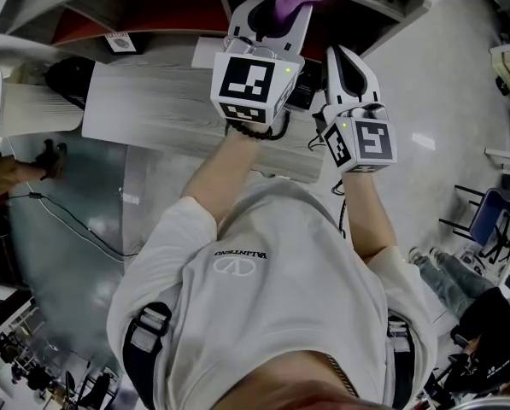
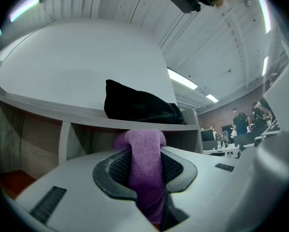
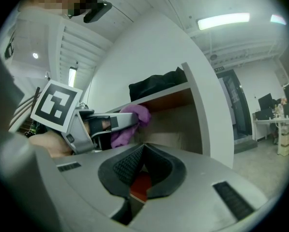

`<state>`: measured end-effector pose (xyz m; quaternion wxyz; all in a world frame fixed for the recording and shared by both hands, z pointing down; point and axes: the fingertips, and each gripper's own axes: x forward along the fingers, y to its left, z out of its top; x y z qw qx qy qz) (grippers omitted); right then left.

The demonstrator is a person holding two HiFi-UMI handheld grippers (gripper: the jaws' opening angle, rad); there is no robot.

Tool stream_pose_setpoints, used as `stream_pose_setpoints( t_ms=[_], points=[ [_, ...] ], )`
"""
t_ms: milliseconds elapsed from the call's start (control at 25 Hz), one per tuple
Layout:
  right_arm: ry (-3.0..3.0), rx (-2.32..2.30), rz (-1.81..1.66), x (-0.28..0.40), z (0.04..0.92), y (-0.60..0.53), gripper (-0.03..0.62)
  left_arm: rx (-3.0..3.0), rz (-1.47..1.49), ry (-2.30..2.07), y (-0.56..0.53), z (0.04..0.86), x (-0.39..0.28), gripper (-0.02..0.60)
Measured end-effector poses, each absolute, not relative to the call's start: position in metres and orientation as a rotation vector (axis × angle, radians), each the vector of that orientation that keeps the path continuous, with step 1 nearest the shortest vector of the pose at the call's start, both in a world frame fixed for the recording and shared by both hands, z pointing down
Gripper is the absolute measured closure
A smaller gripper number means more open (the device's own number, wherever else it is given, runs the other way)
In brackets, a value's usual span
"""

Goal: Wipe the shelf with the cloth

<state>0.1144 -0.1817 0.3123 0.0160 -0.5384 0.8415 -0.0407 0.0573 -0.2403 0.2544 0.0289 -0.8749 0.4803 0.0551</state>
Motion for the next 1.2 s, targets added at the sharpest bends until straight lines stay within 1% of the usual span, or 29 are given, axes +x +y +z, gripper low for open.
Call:
stream_pose_setpoints(
  t_ms=[560, 880, 1200],
  points=[
    [2.631, -1.671, -0.145, 0.088, 0.318, -0.193, 0.593, -2.668, 0.211, 1.562, -0.254, 0.253, 0.014, 0.479],
    [2.635, -1.679, -0.155, 0.083, 0.320, -0.198, 0.592, -2.655, 0.245, 1.613, -0.257, 0.258, 0.001, 0.479],
    [2.637, -1.677, -0.167, 0.078, 0.324, -0.200, 0.593, -2.661, 0.203, 1.651, -0.254, 0.277, -0.008, 0.479]
  ],
)
